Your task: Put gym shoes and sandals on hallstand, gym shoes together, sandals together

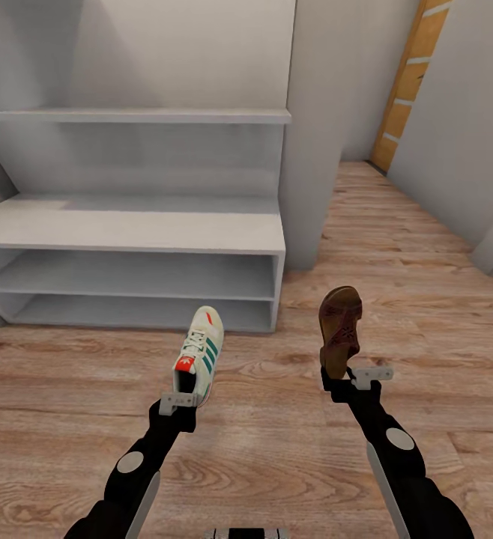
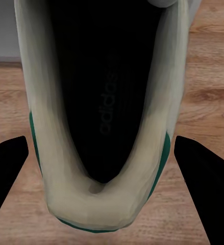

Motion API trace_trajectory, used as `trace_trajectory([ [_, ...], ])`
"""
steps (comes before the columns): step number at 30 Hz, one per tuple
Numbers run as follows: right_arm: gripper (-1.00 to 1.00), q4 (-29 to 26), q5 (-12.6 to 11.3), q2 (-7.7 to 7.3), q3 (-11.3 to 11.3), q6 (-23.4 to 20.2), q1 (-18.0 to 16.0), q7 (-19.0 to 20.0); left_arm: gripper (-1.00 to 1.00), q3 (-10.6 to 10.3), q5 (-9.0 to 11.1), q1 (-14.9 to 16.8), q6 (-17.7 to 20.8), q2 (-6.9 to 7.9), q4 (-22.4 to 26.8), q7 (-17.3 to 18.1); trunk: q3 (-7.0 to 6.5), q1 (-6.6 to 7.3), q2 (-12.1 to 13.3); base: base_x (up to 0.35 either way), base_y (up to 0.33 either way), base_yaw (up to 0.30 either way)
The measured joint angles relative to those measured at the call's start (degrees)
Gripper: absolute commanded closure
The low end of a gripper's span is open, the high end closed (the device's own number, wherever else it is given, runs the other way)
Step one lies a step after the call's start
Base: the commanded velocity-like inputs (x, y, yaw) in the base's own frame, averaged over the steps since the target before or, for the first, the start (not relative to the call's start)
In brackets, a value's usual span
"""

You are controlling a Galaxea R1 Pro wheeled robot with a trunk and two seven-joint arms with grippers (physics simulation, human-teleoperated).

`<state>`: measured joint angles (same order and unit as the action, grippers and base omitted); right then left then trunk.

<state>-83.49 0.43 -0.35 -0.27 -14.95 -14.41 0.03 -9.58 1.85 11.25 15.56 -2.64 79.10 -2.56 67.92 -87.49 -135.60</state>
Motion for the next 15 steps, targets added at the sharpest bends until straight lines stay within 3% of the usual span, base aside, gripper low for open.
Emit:
trace_trajectory([
  [15,1.0,0.0,0.0,-0.02,0.0,0.01,0.0,-0.03,1.0,0.0,0.0,0.0,-0.01,0.0,0.0,0.05,2.69,-3.29,-6.02,0.0,0.0,0.0],
])
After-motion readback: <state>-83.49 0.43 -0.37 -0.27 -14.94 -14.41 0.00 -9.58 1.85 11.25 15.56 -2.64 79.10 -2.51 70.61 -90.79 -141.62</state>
